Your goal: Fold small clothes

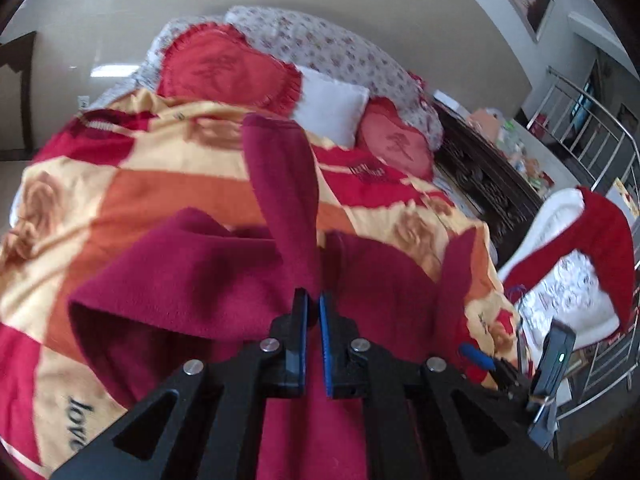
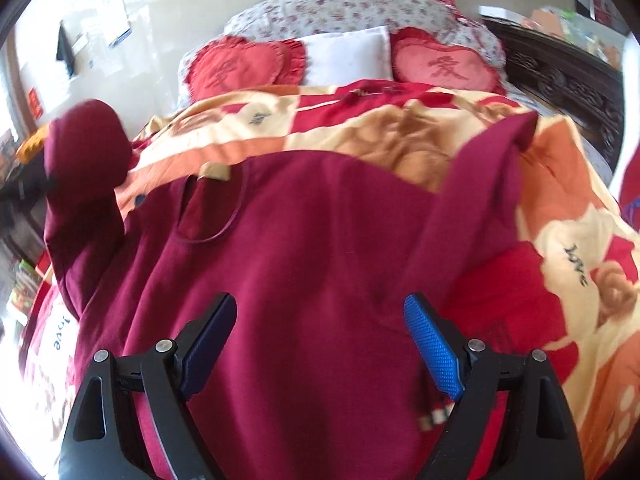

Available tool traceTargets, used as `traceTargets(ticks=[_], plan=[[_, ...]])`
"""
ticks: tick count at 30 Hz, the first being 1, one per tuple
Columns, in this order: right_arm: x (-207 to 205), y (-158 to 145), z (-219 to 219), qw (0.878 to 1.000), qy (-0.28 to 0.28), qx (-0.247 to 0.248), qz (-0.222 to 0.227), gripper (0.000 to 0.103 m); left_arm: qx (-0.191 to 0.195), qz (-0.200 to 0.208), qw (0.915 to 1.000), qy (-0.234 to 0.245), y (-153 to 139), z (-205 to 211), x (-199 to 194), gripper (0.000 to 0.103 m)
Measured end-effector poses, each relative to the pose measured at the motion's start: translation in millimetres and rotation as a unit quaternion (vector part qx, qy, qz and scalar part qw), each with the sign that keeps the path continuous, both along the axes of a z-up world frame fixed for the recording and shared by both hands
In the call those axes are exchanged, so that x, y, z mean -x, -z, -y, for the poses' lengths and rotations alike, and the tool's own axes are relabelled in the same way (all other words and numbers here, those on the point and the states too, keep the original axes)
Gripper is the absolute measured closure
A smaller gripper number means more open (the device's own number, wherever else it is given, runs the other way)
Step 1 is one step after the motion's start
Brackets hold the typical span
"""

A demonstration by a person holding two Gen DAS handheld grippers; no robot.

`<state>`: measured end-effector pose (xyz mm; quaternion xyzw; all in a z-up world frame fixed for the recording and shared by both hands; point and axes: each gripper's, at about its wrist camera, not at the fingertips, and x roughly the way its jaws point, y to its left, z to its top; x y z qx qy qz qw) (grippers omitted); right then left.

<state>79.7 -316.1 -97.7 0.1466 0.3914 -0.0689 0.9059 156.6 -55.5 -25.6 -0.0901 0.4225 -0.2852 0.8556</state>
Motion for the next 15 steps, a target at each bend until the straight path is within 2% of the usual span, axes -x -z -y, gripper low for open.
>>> traceTargets(ticks=[2, 4, 6, 7, 10, 11, 12, 15], plan=[[4, 0, 11, 1.0, 0.012, -0.009, 0.0, 0.032, -0.026, -0.023, 0.9989, 0.031, 28, 33, 15, 0.097], [8, 0, 20, 1.0, 0.023, -0.019, -0.001, 0.032, -0.045, -0.044, 0.9965, 0.056, 52, 53, 23, 0.089], [10, -1, 27, 0.999, 0.025, -0.029, -0.001, 0.032, -0.073, -0.06, 0.9932, 0.069, 65, 64, 30, 0.065], [10, -1, 30, 0.999, 0.023, -0.034, -0.001, 0.032, -0.082, -0.062, 0.9925, 0.065, 66, 63, 32, 0.061], [10, -1, 33, 0.999, 0.009, -0.05, 0.004, 0.032, -0.078, -0.043, 0.9945, 0.054, 49, 37, 38, 0.047], [9, 0, 34, 0.998, 0.005, -0.055, 0.004, 0.032, -0.084, -0.03, 0.995, 0.045, 43, 26, 41, 0.039], [6, 1, 34, 0.998, 0.001, -0.06, 0.004, 0.032, -0.102, -0.01, 0.9944, 0.026, 36, 12, 45, 0.032], [-8, 3, 26, 0.998, -0.028, -0.053, 0.006, 0.034, -0.159, 0.028, 0.9866, -0.026, 29, -23, 48, 0.027]])
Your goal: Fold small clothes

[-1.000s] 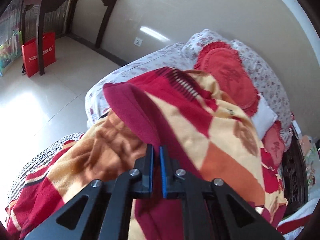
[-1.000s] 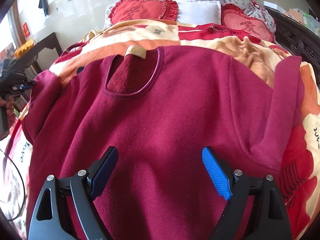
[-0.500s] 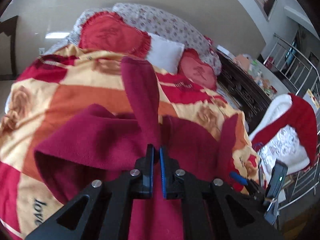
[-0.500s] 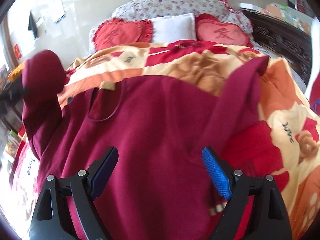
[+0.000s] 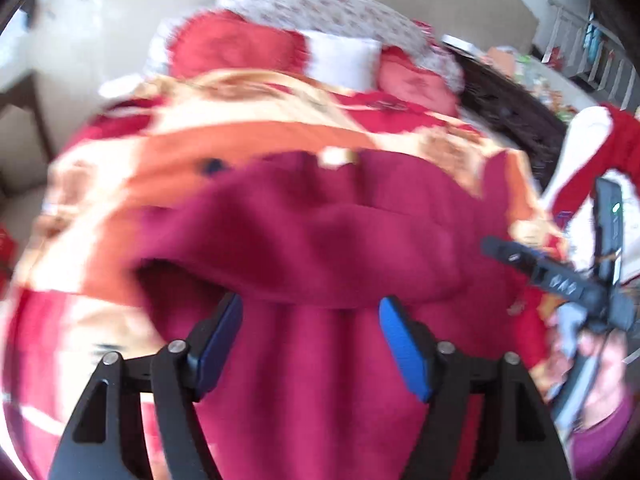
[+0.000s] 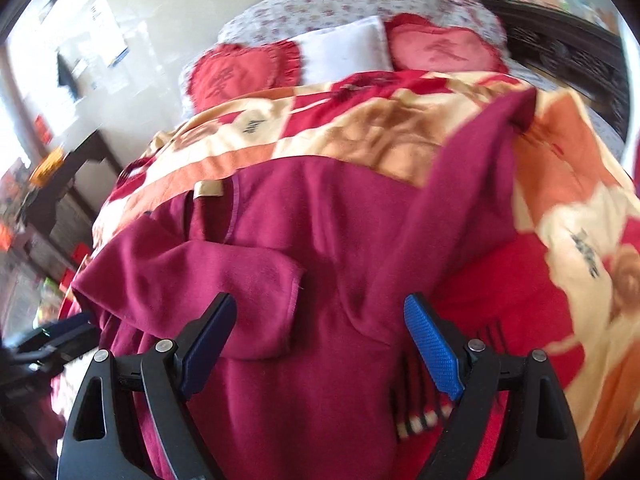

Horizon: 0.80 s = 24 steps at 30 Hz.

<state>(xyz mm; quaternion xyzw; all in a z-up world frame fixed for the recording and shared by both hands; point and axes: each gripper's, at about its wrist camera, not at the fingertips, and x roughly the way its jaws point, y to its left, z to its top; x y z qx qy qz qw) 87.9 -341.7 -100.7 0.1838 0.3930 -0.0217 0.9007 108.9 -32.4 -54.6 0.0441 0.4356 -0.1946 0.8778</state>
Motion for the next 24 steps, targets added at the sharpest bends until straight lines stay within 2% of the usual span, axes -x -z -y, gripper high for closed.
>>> traceTargets(ticks=[2, 4, 5, 6, 8, 12, 14, 16, 17, 19, 20, 21, 22, 24], plan=[[-15, 3, -11, 0.999, -0.033, 0.006, 0.001, 0.04, -0.052, 0.003, 0.9982, -0.029, 8, -14, -4, 0.027], [-37, 17, -20, 0.998, -0.049, 0.02, -0.029, 0.051, -0.085, -0.009, 0.995, -0.052, 21, -30, -9, 0.027], [-46, 25, -24, 0.997, -0.055, 0.031, -0.046, 0.072, -0.092, -0.014, 0.9938, -0.061, 26, -35, -11, 0.028], [-52, 32, -28, 0.995, -0.064, 0.041, -0.059, 0.103, -0.098, -0.019, 0.9927, -0.068, 32, -39, -13, 0.028], [-55, 35, -33, 0.994, -0.073, 0.05, -0.065, 0.103, -0.109, -0.024, 0.9903, -0.083, 43, -46, -18, 0.028], [-25, -9, -19, 0.997, -0.063, 0.049, 0.012, 0.103, -0.114, -0.033, 0.9876, -0.102, 58, -46, -27, 0.027], [-12, -25, -1, 0.996, -0.022, 0.085, 0.031, 0.103, -0.112, -0.036, 0.9874, -0.107, 61, -48, -26, 0.027], [-14, -25, 18, 0.992, 0.021, 0.124, 0.016, 0.103, -0.109, -0.042, 0.9877, -0.105, 64, -48, -27, 0.027], [-17, -21, 26, 0.991, 0.029, 0.127, 0.006, 0.103, -0.107, -0.045, 0.9877, -0.105, 66, -48, -27, 0.027], [-35, 0, 43, 0.99, 0.037, 0.123, -0.061, 0.103, -0.098, -0.049, 0.9881, -0.108, 63, -52, -24, 0.027], [-39, 4, 45, 0.989, 0.035, 0.12, -0.075, 0.102, -0.093, -0.048, 0.9886, -0.109, 60, -53, -21, 0.027], [-39, 4, 46, 0.989, 0.038, 0.118, -0.075, 0.098, -0.088, -0.047, 0.989, -0.109, 56, -57, -19, 0.027], [-35, -5, 44, 0.991, 0.045, 0.116, -0.052, 0.096, -0.085, -0.043, 0.9893, -0.111, 52, -60, -15, 0.027], [-29, -24, 31, 0.994, 0.029, 0.101, -0.003, 0.077, -0.076, -0.042, 0.9898, -0.113, 47, -66, -11, 0.027]])
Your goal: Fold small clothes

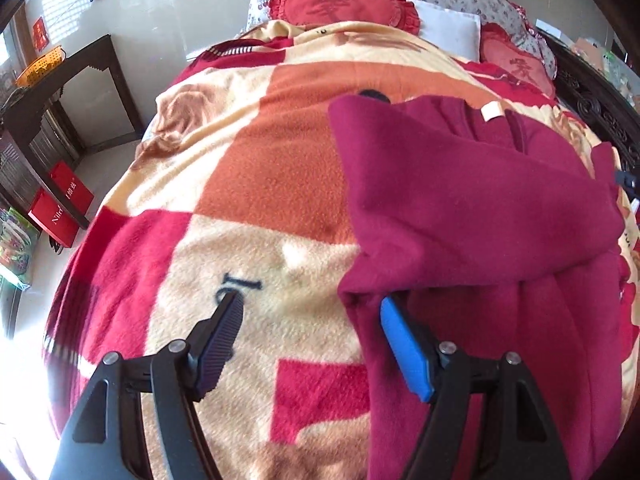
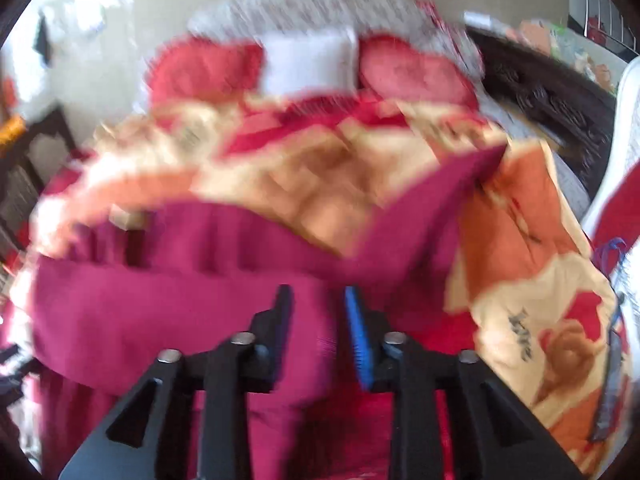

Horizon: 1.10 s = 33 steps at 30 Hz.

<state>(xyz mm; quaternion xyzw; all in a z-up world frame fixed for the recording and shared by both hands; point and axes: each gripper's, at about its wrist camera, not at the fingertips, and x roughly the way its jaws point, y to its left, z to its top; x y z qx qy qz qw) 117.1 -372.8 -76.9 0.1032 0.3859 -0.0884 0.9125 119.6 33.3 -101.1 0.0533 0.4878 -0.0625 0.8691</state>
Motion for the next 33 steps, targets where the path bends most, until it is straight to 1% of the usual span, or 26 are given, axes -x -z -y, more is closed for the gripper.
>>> traceTargets(ticks=[1, 2, 3, 4, 5, 6, 7, 8, 10, 11, 13, 14, 15, 16, 17, 18, 20, 21, 23, 25, 26, 27, 29, 30, 32, 33], plan=[[-2, -10, -17, 0.999, -0.038, -0.013, 0.022, 0.073, 0.004, -0.001, 1.0, 0.0, -1, -1, 1, 0.027], [-8, -14, -33, 0.996, -0.075, -0.023, 0.03, 0.068, 0.008, -0.003, 1.0, 0.002, -1, -2, 1, 0.027], [-17, -19, -58, 0.989, -0.137, -0.041, 0.033, 0.068, 0.009, -0.006, 0.9999, 0.004, 0, -1, 1, 0.027], [-24, -21, -79, 0.982, -0.18, -0.057, 0.032, 0.068, 0.006, -0.008, 0.9999, 0.006, 1, 0, 0, 0.027], [-37, -23, -109, 0.969, -0.231, -0.076, 0.031, 0.068, 0.003, -0.009, 0.9999, 0.006, 3, 1, -1, 0.027], [-47, -23, -130, 0.961, -0.262, -0.083, 0.032, 0.067, 0.001, -0.012, 0.9999, 0.006, 7, 3, -2, 0.027], [-56, -23, -152, 0.953, -0.289, -0.082, 0.033, 0.065, 0.001, -0.015, 0.9999, 0.006, 10, 4, -2, 0.027], [-70, -20, -185, 0.943, -0.326, -0.064, 0.03, 0.062, 0.002, -0.017, 0.9998, 0.005, 13, 4, -2, 0.027], [-94, -11, -229, 0.932, -0.362, -0.023, 0.01, 0.062, 0.008, -0.021, 0.9997, 0.0, 19, 1, -4, 0.027], [-102, -7, -242, 0.928, -0.372, -0.014, 0.003, 0.062, 0.017, -0.024, 0.9996, -0.003, 21, -2, -4, 0.027], [-123, 8, -273, 0.916, -0.401, 0.002, -0.011, 0.062, 0.037, -0.026, 0.999, -0.005, 23, -9, -6, 0.026], [-134, 18, -279, 0.911, -0.411, 0.009, -0.024, 0.066, 0.044, -0.026, 0.9987, -0.004, 23, -12, -7, 0.026], [-141, 27, -288, 0.907, -0.419, 0.019, -0.042, 0.099, 0.052, -0.026, 0.9983, -0.002, 23, -15, -7, 0.026], [-148, 35, -291, 0.904, -0.423, 0.027, -0.053, 0.103, 0.057, -0.024, 0.9981, 0.0, 23, -16, -7, 0.026], [-150, 41, -297, 0.904, -0.421, 0.038, -0.058, 0.103, 0.062, -0.023, 0.9978, 0.002, 22, -19, -7, 0.026], [-149, 39, -301, 0.905, -0.42, 0.036, -0.05, 0.103, 0.066, -0.024, 0.9975, 0.002, 21, -21, -8, 0.026], [-146, 34, -306, 0.908, -0.417, 0.017, -0.028, 0.103, 0.07, -0.022, 0.9973, -0.001, 18, -24, -7, 0.026], [-148, 34, -310, 0.912, -0.41, 0.001, -0.021, 0.103, 0.069, -0.021, 0.9974, -0.005, 16, -26, -7, 0.026], [-154, 41, -318, 0.917, -0.397, -0.007, -0.026, 0.103, 0.066, -0.015, 0.9976, -0.014, 9, -31, -8, 0.026], [-151, 48, -320, 0.922, -0.388, -0.001, -0.023, 0.103, 0.069, -0.006, 0.9975, -0.018, -1, -34, -8, 0.026], [-147, 45, -314, 0.921, -0.389, -0.012, -0.021, 0.103, 0.071, 0.0, 0.9973, -0.017, -6, -34, -8, 0.026], [-139, 38, -303, 0.922, -0.386, -0.02, -0.023, 0.098, 0.071, 0.007, 0.9973, -0.016, -11, -34, -8, 0.026], [-115, 22, -276, 0.929, -0.369, -0.017, -0.019, 0.093, 0.072, 0.021, 0.9971, -0.013, -19, -30, -9, 0.026], [-99, 15, -257, 0.936, -0.351, -0.008, -0.016, 0.092, 0.074, 0.03, 0.9968, -0.007, -23, -25, -10, 0.026], [-73, 9, -222, 0.95, -0.313, 0.003, -0.012, 0.091, 0.068, 0.037, 0.997, 0.001, -26, -14, -15, 0.025], [-57, 10, -197, 0.96, -0.278, 0.013, -0.012, 0.091, 0.062, 0.037, 0.9974, 0.003, -24, -7, -20, 0.023]])
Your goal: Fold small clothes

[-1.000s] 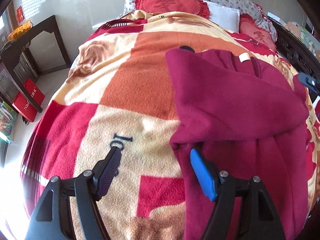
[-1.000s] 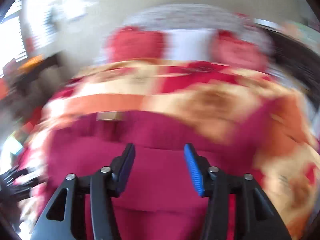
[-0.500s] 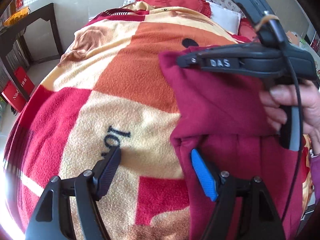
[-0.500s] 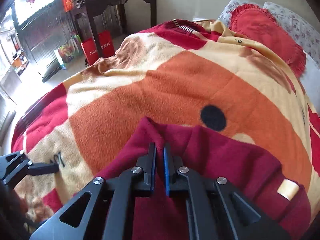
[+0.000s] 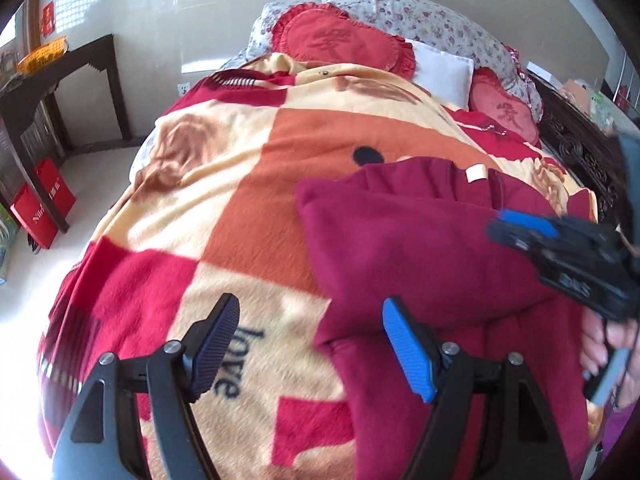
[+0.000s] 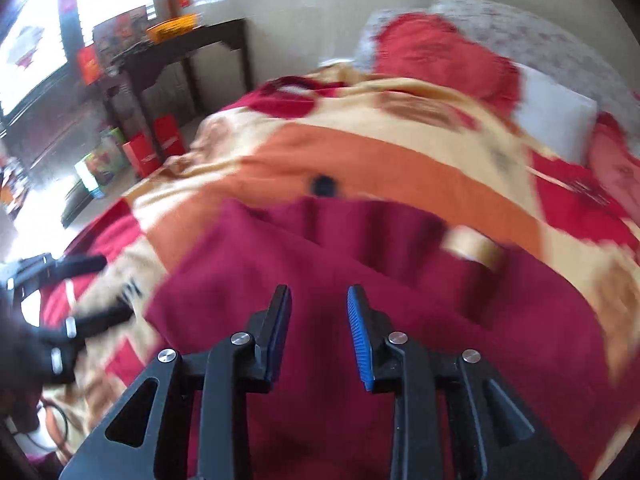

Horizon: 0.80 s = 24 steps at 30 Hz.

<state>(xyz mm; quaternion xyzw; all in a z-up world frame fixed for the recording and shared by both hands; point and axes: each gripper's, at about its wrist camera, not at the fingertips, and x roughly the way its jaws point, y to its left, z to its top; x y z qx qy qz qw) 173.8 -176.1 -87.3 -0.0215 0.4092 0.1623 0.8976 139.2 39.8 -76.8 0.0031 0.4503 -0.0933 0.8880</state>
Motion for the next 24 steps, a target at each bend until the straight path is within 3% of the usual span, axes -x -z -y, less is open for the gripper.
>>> traceTargets(ticks=[3, 6, 7, 8, 11, 13, 16, 22, 24], plan=[[23, 18, 49, 0.995, 0.093, 0.042, -0.009, 0.091, -0.014, -0.007, 0.9999, -0.004, 12, 16, -12, 0.023], [26, 51, 94, 0.981, 0.175, 0.06, -0.053, 0.09, -0.035, -0.048, 0.9982, 0.001, 38, 29, -28, 0.023], [25, 63, 104, 0.98, 0.176, 0.049, -0.076, 0.09, -0.04, -0.059, 0.9975, 0.001, 46, 31, -31, 0.023], [28, 62, 109, 0.983, 0.167, 0.032, -0.07, 0.09, -0.041, -0.059, 0.9974, -0.002, 47, 30, -30, 0.023], [39, 38, 136, 0.986, 0.155, -0.035, -0.046, 0.09, -0.04, -0.051, 0.9978, -0.009, 36, 28, -24, 0.023], [44, 23, 173, 0.98, 0.188, -0.065, -0.025, 0.086, -0.05, -0.043, 0.9978, -0.008, 28, 30, -19, 0.023], [40, 15, 239, 0.959, 0.277, -0.059, -0.019, 0.084, -0.059, -0.025, 0.9979, 0.003, 11, 34, -11, 0.023], [24, 11, 366, 0.907, 0.404, -0.115, -0.023, 0.081, -0.043, -0.005, 0.999, 0.014, -15, 42, -3, 0.023], [14, 15, 398, 0.886, 0.436, -0.155, -0.021, 0.071, -0.038, -0.01, 0.9991, 0.014, -16, 47, -3, 0.023]])
